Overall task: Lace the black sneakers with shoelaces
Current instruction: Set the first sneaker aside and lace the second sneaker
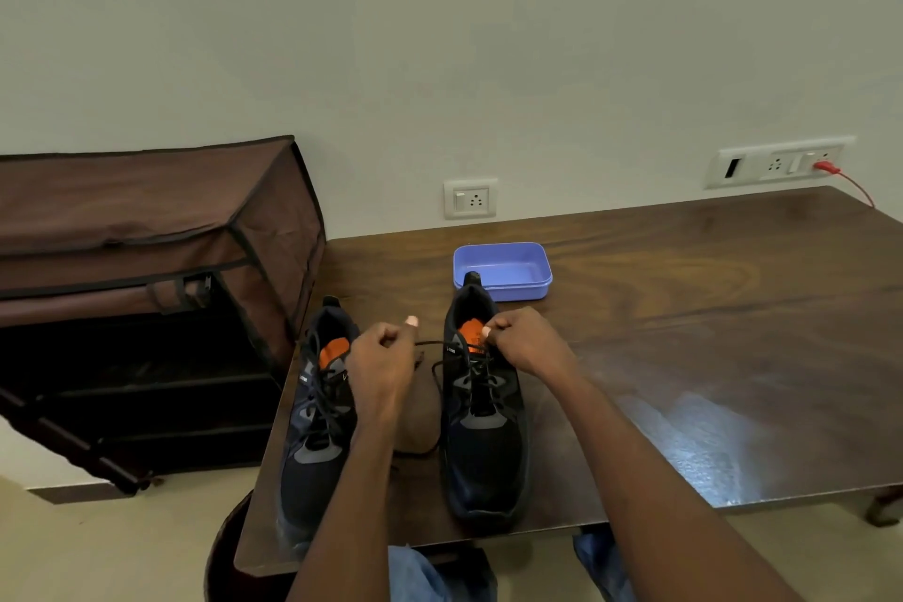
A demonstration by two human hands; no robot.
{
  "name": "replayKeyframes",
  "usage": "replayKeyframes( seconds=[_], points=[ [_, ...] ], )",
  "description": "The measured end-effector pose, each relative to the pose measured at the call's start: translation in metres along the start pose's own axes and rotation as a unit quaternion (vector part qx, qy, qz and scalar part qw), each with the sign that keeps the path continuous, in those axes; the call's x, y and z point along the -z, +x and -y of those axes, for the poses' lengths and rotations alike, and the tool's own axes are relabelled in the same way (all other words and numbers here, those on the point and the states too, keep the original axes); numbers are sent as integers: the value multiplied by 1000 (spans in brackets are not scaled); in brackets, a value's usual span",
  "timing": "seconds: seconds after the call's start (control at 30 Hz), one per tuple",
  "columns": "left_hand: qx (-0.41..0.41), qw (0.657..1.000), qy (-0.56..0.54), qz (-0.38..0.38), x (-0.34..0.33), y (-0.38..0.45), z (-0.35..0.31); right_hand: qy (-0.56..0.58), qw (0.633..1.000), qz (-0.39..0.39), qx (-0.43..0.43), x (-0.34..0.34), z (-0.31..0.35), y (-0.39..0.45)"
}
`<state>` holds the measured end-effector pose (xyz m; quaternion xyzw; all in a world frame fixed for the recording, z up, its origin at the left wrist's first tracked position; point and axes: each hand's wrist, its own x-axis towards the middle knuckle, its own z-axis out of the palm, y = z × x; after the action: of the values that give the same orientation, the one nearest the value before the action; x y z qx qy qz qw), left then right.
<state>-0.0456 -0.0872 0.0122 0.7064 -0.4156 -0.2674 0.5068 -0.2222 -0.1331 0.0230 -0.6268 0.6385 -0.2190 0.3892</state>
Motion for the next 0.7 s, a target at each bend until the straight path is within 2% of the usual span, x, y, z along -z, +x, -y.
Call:
replayKeyframes(
  seconds=[0.07,0.1,0.13,0.2,0.27,0.3,0.37,0.43,0.47,0.53,0.6,0.63,0.7],
  points=[
    [21,986,41,161,1,-1,4,-9,1000,0,10,0,0,-2],
    [31,973,73,216,1,-2,6,-16,1000,-1,14,-1,0,-2],
    [38,962,103,251,0,-2,9,-25,999,-7,18,-2,0,-3],
    [53,954,125,268,1,-2,10,-63,996,-57,29,-4,1,-5],
    [89,952,63,286,8,-4,6,-96,987,-122,30,-5,6,-12],
    [116,940,16,320,13,-6,3,-84,989,-121,22,-5,10,-17],
    [140,893,-30,426,24,-12,-5,-22,999,-28,-11,-6,19,-29],
    [133,847,-18,515,29,-19,-11,-25,996,71,-39,-9,27,-40],
    [130,832,-7,540,30,-22,-12,-29,994,93,-48,-10,28,-45],
    [131,819,8,559,32,-23,-12,32,992,104,-59,-8,31,-52],
    [139,829,18,541,37,-20,-11,175,980,73,-54,-1,31,-55],
    [139,852,14,505,39,-18,-8,248,966,54,-40,5,30,-56],
    [123,918,-15,376,39,-12,-4,373,927,34,-4,15,28,-55]
  ],
)
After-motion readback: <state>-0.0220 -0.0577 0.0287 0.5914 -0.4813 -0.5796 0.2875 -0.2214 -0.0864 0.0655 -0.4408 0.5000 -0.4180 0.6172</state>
